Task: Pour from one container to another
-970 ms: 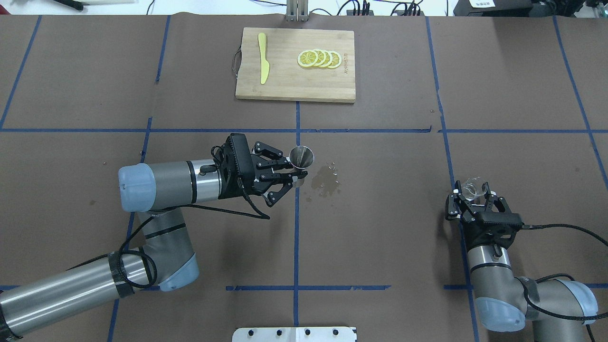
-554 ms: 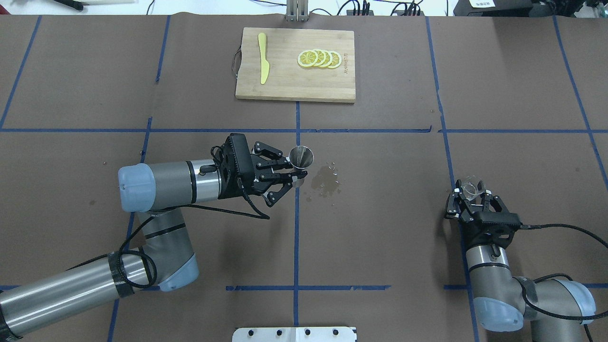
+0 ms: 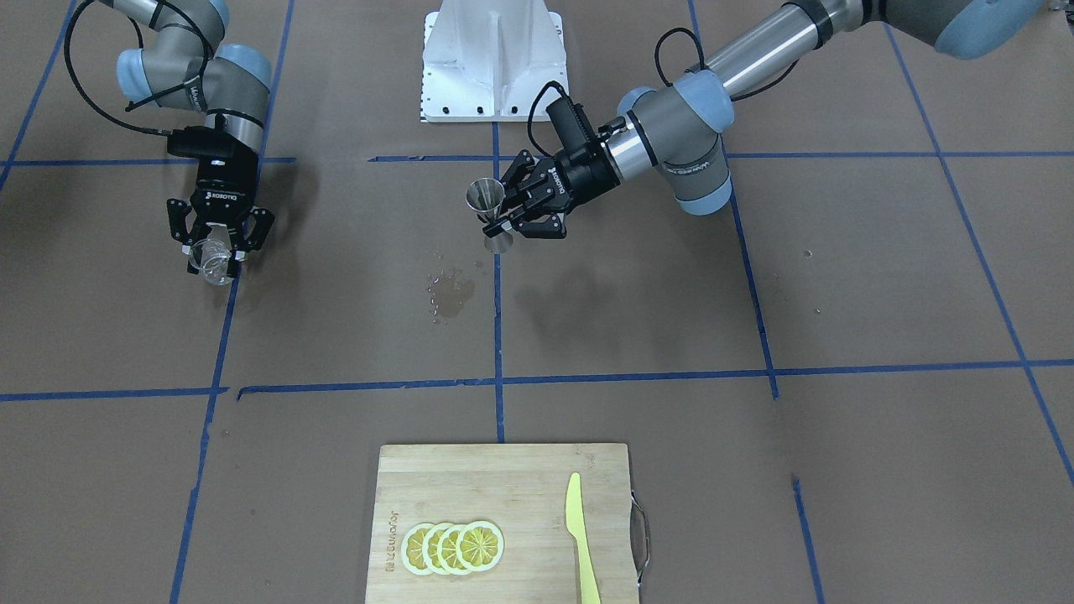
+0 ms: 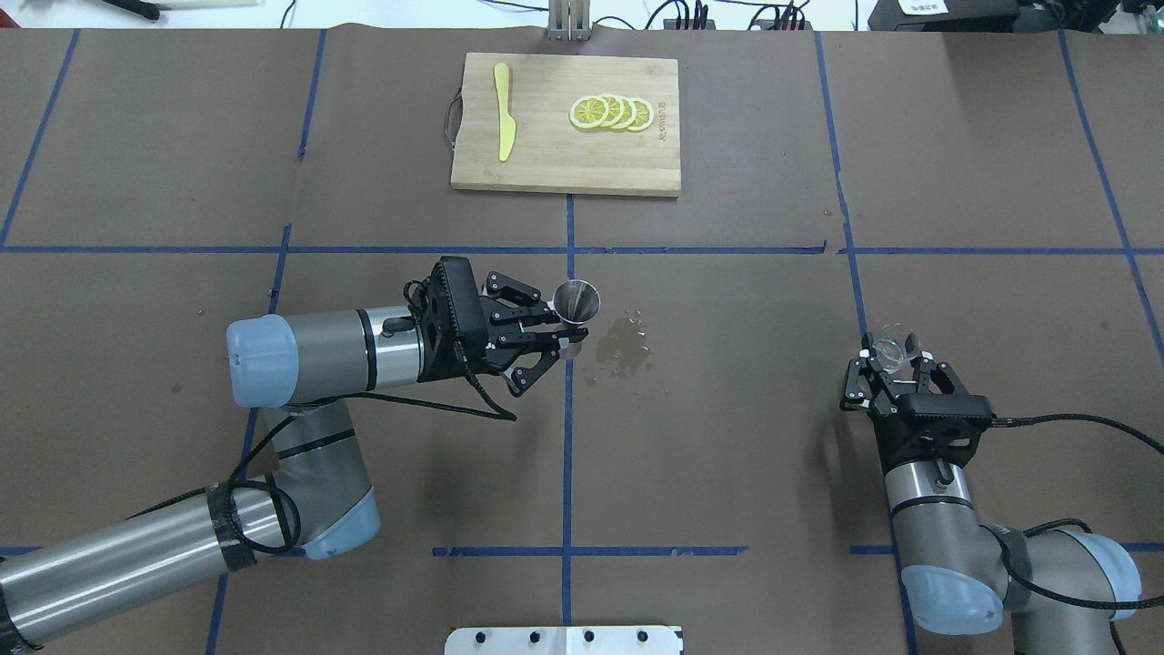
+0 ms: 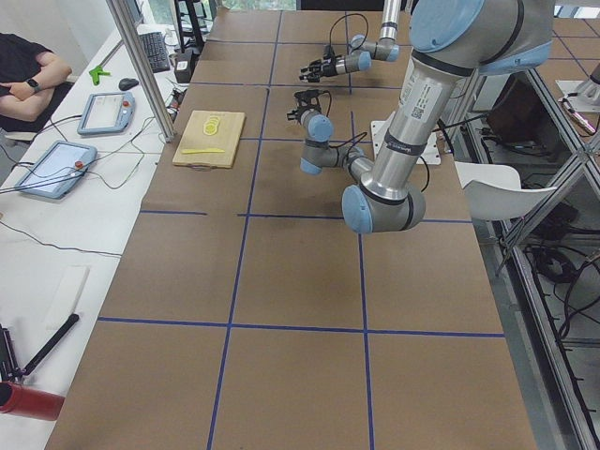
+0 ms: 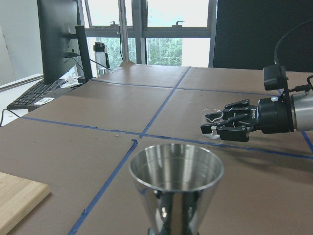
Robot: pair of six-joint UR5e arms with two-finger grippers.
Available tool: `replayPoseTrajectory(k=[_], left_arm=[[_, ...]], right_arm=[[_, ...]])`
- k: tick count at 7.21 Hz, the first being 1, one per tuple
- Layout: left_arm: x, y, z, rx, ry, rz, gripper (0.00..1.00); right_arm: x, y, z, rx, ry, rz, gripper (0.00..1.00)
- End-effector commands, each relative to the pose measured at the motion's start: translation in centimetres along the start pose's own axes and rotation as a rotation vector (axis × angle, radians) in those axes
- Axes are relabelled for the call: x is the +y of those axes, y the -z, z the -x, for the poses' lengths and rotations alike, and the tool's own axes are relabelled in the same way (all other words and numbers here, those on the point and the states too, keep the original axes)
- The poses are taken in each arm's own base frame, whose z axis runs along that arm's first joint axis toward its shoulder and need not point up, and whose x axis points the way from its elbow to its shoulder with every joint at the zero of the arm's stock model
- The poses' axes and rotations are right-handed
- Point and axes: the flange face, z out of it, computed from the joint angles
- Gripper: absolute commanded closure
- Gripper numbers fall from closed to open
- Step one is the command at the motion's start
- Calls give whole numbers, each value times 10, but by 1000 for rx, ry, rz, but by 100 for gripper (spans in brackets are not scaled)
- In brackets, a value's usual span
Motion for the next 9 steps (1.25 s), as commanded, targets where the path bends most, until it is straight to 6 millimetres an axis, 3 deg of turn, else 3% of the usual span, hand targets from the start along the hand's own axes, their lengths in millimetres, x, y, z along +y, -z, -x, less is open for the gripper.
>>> replayPoseTrajectory(k=[1, 2, 3, 5, 6, 7, 9], left_arm=[[4, 2, 1, -3, -10, 6, 100], [7, 3, 1, -2, -48, 11, 100], [5, 3, 2, -2, -139, 10, 100], [4, -1, 5, -8, -157, 38, 100], [4, -5, 5, -12, -151, 54, 100], [2, -6, 5, -11, -146, 50, 100], [5, -8, 6, -19, -130, 81, 100]], right_arm=[[-44, 7, 22, -22, 51, -15, 100], [-66, 6, 36, -28, 157, -31, 100], [-73, 5, 38, -41, 187, -34, 100], [-86, 8, 52, -103, 243, -1, 100], [-100, 16, 68, -122, 263, -21, 100], [-119, 22, 102, -150, 197, -35, 100], [-136, 28, 133, -171, 163, -47, 100]])
